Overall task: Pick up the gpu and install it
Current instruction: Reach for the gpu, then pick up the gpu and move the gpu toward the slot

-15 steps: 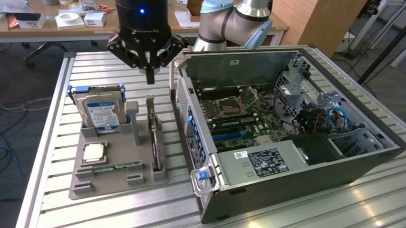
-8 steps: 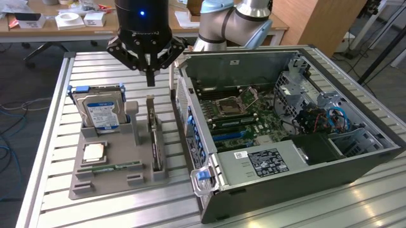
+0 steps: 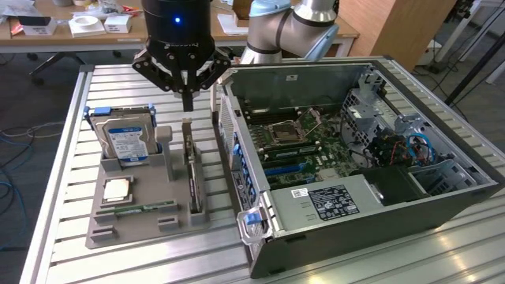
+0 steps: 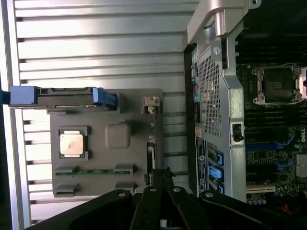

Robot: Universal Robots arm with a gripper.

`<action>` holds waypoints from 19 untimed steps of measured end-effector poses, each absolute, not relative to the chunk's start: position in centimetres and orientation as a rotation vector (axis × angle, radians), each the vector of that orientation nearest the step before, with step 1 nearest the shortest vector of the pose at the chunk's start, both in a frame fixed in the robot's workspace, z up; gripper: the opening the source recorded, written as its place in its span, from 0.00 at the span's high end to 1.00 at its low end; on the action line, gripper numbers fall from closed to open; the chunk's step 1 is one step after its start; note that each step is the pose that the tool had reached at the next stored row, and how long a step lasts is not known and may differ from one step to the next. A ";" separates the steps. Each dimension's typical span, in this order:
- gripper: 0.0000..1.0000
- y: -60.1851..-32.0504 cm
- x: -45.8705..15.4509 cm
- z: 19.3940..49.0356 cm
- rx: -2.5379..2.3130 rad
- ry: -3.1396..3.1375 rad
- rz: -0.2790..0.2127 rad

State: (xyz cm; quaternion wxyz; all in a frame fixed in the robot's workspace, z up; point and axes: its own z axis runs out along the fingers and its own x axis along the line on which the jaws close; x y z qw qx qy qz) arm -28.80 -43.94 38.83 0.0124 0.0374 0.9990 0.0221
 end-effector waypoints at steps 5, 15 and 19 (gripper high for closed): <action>0.90 -44.3 -28.8 38.8 0.117 3.114 0.069; 0.90 -44.3 -28.8 38.8 0.117 3.114 0.069; 0.89 -44.3 -28.8 38.8 0.117 3.114 0.069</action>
